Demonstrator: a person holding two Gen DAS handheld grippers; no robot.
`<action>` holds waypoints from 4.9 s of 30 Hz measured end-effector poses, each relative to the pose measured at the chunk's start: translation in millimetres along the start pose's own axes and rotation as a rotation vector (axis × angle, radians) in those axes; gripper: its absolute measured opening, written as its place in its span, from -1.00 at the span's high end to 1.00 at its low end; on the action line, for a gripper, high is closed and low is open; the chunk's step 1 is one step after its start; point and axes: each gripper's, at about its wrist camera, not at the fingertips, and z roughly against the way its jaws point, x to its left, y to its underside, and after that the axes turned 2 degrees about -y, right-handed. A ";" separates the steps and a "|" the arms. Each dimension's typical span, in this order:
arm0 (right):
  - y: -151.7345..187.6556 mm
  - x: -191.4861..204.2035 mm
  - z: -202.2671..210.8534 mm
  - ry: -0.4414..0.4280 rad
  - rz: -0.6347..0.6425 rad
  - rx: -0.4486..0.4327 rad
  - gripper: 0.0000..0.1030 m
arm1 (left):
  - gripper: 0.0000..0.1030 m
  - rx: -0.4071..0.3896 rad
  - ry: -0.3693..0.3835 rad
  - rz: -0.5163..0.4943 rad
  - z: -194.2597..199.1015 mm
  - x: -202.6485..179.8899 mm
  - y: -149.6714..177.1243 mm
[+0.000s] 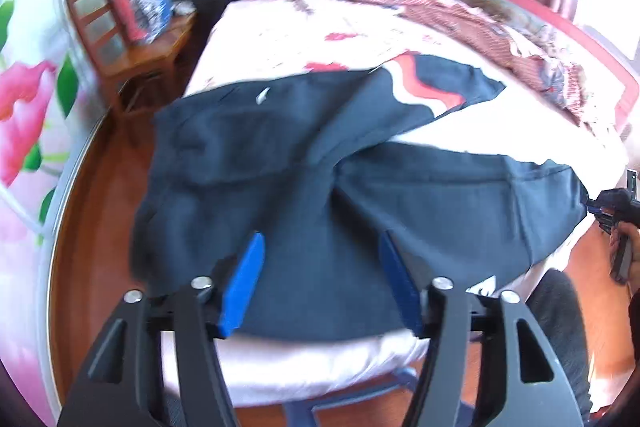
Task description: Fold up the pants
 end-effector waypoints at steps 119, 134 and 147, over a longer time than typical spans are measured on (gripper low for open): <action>-55.5 276.7 -62.6 -0.391 0.146 0.079 0.88 | 0.59 -0.199 0.110 0.280 -54.2 214.9 -63.0; 61.4 125.7 -5.2 -0.320 -0.076 0.118 0.88 | 0.19 -0.006 0.039 0.149 -34.3 193.0 35.5; 57.9 94.3 15.2 -0.209 -0.101 0.093 0.89 | 0.21 -0.018 0.022 0.183 4.2 190.4 54.2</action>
